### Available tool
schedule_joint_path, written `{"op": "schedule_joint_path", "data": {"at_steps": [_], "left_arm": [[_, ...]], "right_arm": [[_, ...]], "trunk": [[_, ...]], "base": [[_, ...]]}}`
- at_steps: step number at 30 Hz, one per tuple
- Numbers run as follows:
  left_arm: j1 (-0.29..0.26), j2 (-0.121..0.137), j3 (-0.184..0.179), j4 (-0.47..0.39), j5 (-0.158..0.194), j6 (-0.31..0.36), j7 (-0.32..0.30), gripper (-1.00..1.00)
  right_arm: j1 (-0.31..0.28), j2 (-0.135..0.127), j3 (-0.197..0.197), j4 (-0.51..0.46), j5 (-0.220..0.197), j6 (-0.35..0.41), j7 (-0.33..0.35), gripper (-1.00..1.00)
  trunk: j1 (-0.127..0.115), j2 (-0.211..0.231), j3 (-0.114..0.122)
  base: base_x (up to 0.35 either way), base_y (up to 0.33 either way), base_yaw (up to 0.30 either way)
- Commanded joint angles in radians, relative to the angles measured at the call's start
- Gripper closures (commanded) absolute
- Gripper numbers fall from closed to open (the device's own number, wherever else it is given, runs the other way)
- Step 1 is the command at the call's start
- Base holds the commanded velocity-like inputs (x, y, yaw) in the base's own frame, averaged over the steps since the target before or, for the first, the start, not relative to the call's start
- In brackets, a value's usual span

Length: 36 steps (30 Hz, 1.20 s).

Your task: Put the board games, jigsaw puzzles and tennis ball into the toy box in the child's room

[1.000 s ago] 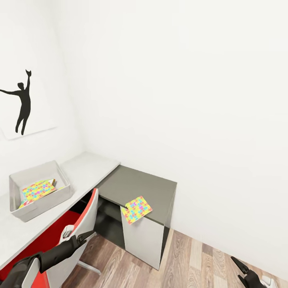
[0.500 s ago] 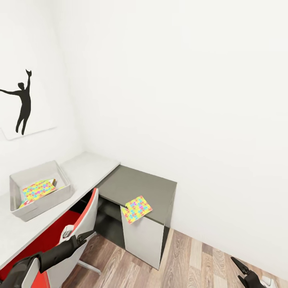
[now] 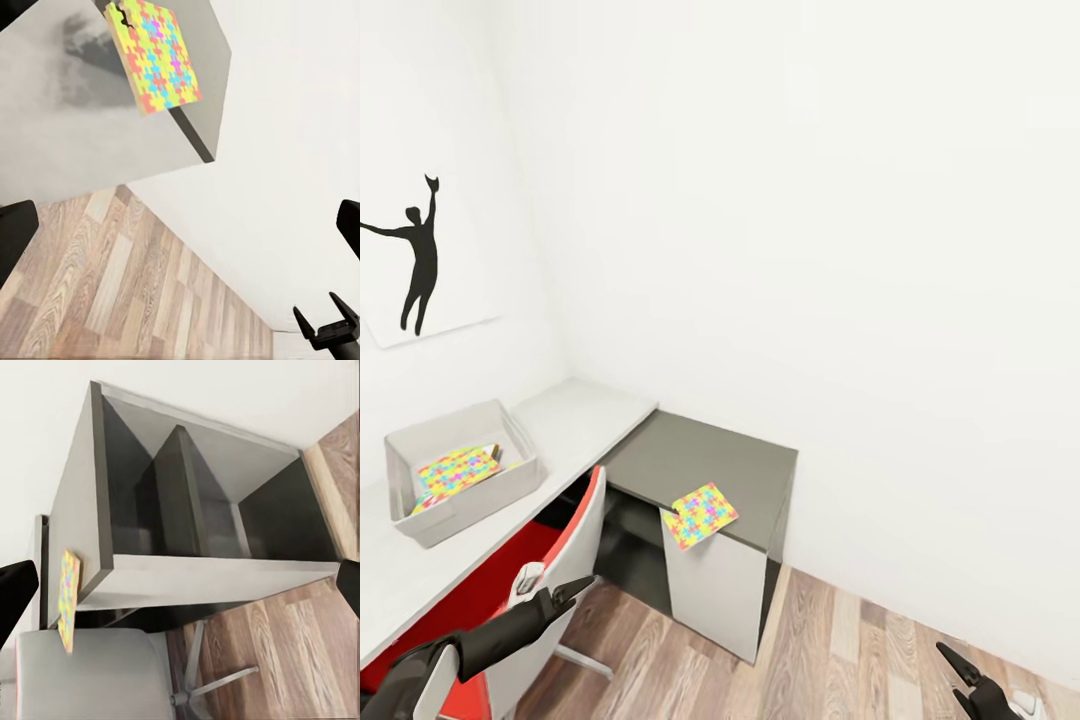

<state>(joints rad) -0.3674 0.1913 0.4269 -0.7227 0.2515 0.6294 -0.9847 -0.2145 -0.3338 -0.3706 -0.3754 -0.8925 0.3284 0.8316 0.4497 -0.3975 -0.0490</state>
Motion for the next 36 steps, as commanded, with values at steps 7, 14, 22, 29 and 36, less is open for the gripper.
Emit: {"op": "schedule_joint_path", "data": {"at_steps": [7,14,22,29,36], "left_arm": [[-0.001,0.0,0.008,0.0,0.005,0.007,-0.002,-1.0],[-0.001,0.0,0.022,0.0,0.005,0.005,-0.002,-1.0],[-0.001,0.0,0.025,0.0,0.005,0.004,-0.002,-1.0],[-0.001,0.0,0.026,0.0,0.004,0.003,-0.002,-1.0],[-0.001,0.0,0.026,0.0,0.005,0.003,-0.002,-1.0]], "right_arm": [[-0.003,0.008,-0.002,0.001,-0.001,0.009,-0.012,-1.0],[-0.004,0.013,-0.002,-0.001,-0.003,0.005,-0.089,-1.0],[-0.004,0.017,-0.002,-0.003,-0.006,0.006,-0.119,-1.0],[-0.004,0.017,-0.002,-0.005,-0.006,0.006,-0.122,-1.0],[-0.004,0.018,-0.001,-0.006,-0.004,0.005,-0.123,-1.0]], "trunk": [[0.0,-0.002,0.001],[0.0,-0.002,0.006],[0.0,-0.002,0.011],[0.0,-0.002,0.016],[0.0,-0.002,0.022]], "base": [[-0.165,0.001,-0.23],[-0.032,0.0,-0.256],[0.005,0.0,-0.26],[0.113,-0.025,-0.244],[0.054,-0.029,-0.108]]}}
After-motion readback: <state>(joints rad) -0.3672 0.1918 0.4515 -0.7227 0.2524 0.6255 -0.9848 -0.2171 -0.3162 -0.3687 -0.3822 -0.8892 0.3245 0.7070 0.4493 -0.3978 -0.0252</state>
